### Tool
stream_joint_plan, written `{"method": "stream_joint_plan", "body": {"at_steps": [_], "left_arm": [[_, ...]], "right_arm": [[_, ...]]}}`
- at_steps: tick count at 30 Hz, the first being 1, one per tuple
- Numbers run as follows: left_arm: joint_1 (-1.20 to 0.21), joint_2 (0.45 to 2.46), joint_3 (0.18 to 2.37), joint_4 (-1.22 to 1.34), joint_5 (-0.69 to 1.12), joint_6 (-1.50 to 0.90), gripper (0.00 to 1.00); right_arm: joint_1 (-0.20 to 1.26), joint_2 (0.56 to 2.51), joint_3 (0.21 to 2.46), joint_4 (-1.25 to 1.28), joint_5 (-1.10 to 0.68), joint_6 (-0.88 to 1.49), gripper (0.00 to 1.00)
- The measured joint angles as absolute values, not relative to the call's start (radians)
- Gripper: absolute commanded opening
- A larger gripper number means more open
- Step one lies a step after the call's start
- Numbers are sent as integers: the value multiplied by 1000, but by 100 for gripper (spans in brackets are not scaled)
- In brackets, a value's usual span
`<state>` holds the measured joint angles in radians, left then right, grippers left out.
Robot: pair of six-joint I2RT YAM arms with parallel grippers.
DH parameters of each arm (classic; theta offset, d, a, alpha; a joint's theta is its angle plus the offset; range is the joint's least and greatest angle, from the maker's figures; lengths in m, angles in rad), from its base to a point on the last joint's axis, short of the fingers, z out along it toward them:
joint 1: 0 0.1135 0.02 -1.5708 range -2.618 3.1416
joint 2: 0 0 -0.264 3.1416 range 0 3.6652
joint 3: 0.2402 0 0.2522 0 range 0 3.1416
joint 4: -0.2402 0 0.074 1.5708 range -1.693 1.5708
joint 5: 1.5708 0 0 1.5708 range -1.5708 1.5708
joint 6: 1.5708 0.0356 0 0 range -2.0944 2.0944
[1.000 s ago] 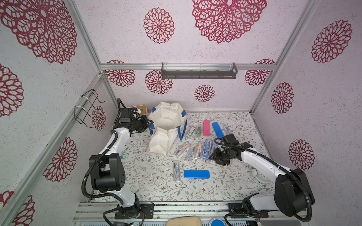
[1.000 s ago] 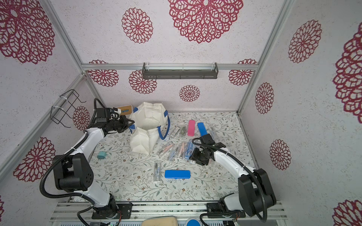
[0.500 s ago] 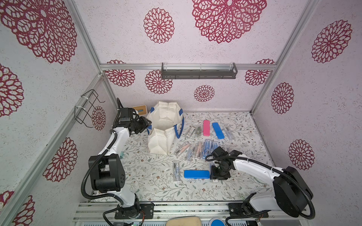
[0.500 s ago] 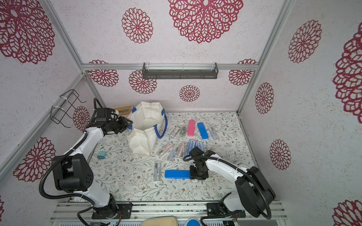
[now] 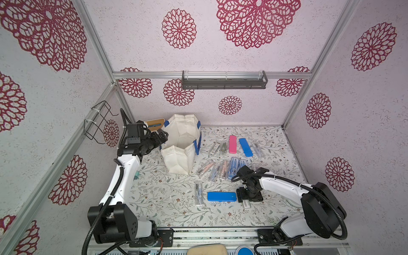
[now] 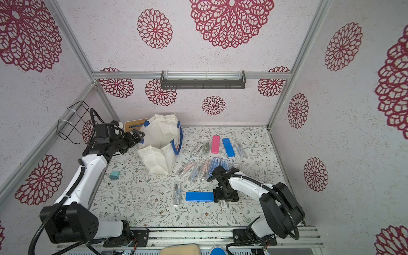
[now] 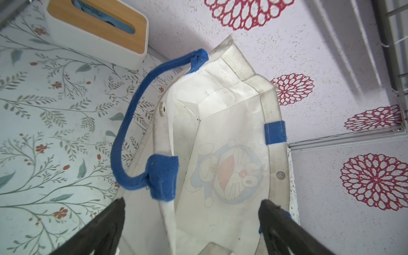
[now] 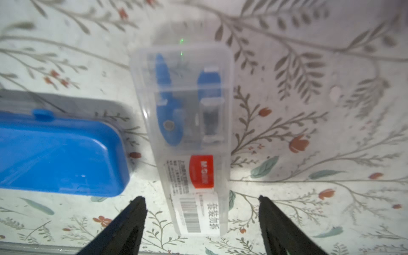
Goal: Take out the compass set from the canvas bag
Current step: Place the compass set at the center of the board, then reset both arms
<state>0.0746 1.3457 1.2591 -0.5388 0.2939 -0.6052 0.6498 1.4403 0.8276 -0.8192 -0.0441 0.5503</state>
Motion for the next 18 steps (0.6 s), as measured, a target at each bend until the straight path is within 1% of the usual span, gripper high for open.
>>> {"method": "stream_joint_plan", "body": {"at_steps": [4,8,9,10,11,12,14,15,16,18], "left_arm": [[75,1205,1188,-534,204,-585,97],[75,1095,1174,-537,66,-550,97],[75,1079,1181,-539,24,-541,98],[75,1071,1188,-543,-5,-536,99],[75,1063,1195,-545,-38,-527,99],[75,1056,1194,-541,-73,-514,97],[75,1038,1166,-516,-105,-496,94],[75,1026,1137,-493,-115,-486,94],[75,1011,1101,-465,-117,-477,98],[75,976,1004,-393,-120,-460,97]], "right_arm": [[650,1380,907,-820,14,550,85],[647,1286,1036,-810,136,551,85],[645,1262,1074,-799,185,551,88],[642,1238,1101,-782,230,551,94],[639,1208,1126,-756,289,552,98],[635,1174,1137,-712,349,552,99],[628,1103,1108,-595,459,553,97],[626,1059,1057,-500,517,553,99],[623,1016,994,-402,558,549,99],[606,916,801,-165,595,515,99]]}}
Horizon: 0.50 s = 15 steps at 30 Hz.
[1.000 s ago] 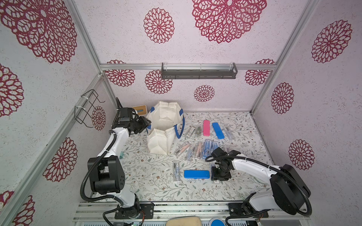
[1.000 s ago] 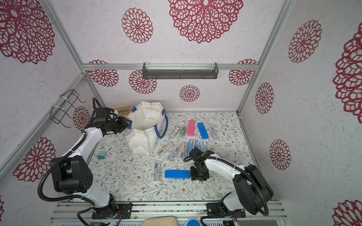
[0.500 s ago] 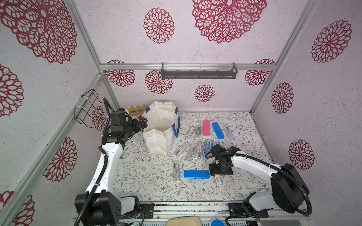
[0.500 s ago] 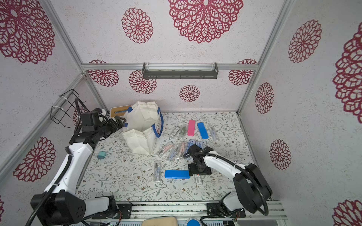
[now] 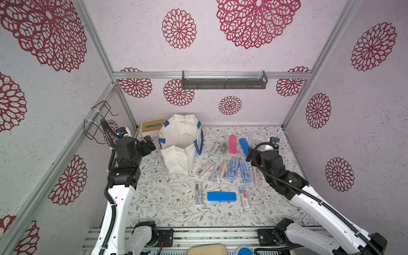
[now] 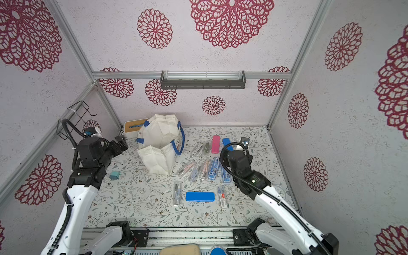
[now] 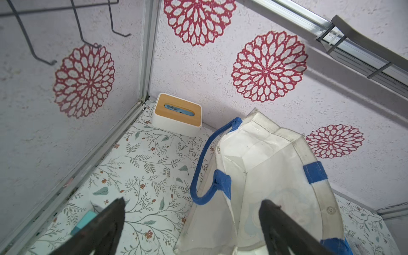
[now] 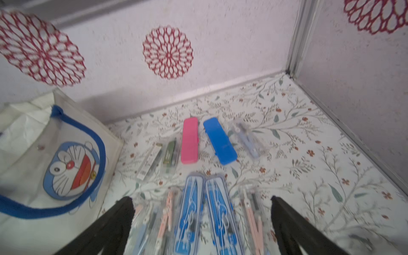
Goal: Take out the compass set from the canvas bag
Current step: Reset both arms
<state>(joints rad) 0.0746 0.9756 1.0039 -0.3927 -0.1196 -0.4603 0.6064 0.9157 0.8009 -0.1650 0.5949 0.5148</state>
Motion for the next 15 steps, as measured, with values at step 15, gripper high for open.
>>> {"method": "stream_joint_plan", "body": {"at_steps": [15], "left_arm": [[88,869,523,-103,-459,-453,97]], "right_arm": [[277,1115,596,132,620,414,99]]}}
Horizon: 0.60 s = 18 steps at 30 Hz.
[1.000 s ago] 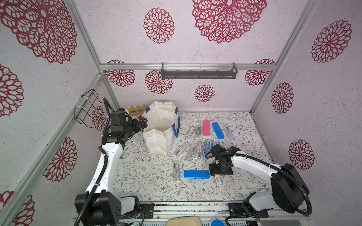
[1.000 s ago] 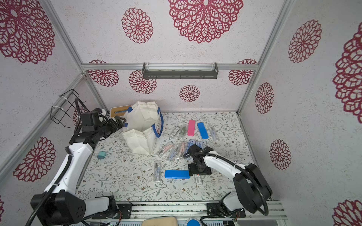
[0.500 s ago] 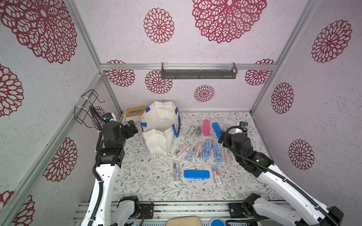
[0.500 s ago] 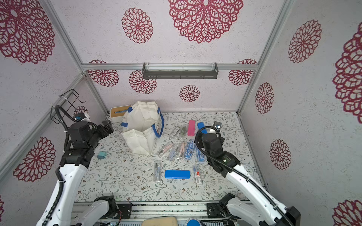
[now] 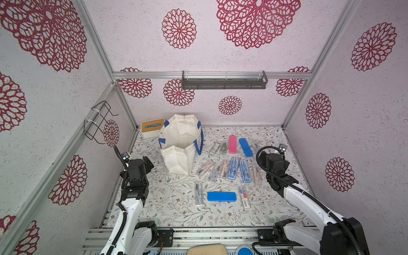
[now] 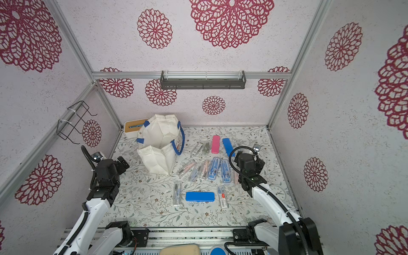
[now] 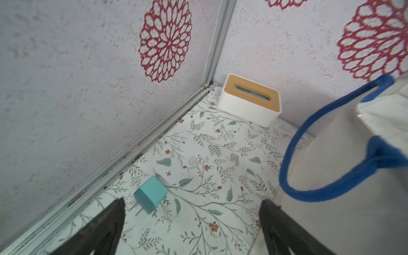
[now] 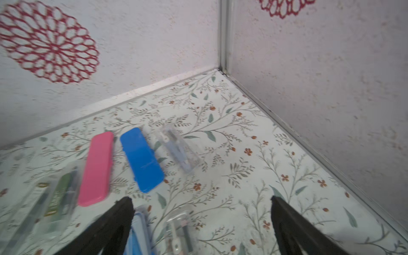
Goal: Take out the compass set from the canvas bag
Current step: Reset both arms
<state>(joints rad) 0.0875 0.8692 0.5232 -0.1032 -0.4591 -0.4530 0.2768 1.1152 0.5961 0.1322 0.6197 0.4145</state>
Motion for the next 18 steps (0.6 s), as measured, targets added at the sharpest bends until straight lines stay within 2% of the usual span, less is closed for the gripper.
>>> {"method": "stream_joint_plan", "body": {"at_steps": [9,18], "left_arm": [[110,897,391,46,-470,-432,97],[112,1306,415,364,-391,-336,97]], "right_arm": [[191,1193,486,262,633,353,99],[130,1361,439,576,620,198,99]]}}
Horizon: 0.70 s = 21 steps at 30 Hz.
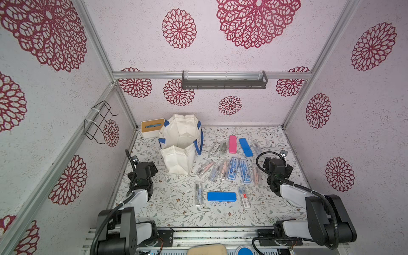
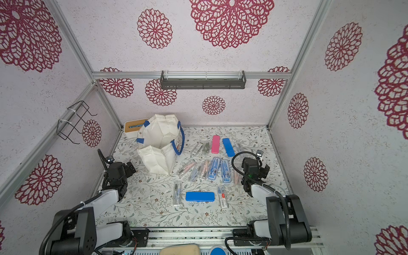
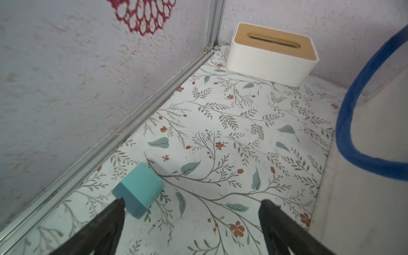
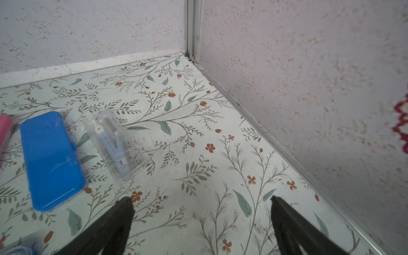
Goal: Take out the compass set from the canvas bag
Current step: Reset both arms
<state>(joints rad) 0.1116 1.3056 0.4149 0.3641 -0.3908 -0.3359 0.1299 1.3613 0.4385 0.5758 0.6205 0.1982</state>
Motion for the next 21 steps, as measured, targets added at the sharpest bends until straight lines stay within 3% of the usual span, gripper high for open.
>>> {"method": "stream_joint_plan", "body": {"at_steps": [10,21], "left_arm": [[134,1512,445,695,-270,-217,97],[131,1540,422,786,-247,-201,97]], "right_arm": [[70,1531,251,1034,453,70,99],[68,1546,244,1155,409,60,99]]}}
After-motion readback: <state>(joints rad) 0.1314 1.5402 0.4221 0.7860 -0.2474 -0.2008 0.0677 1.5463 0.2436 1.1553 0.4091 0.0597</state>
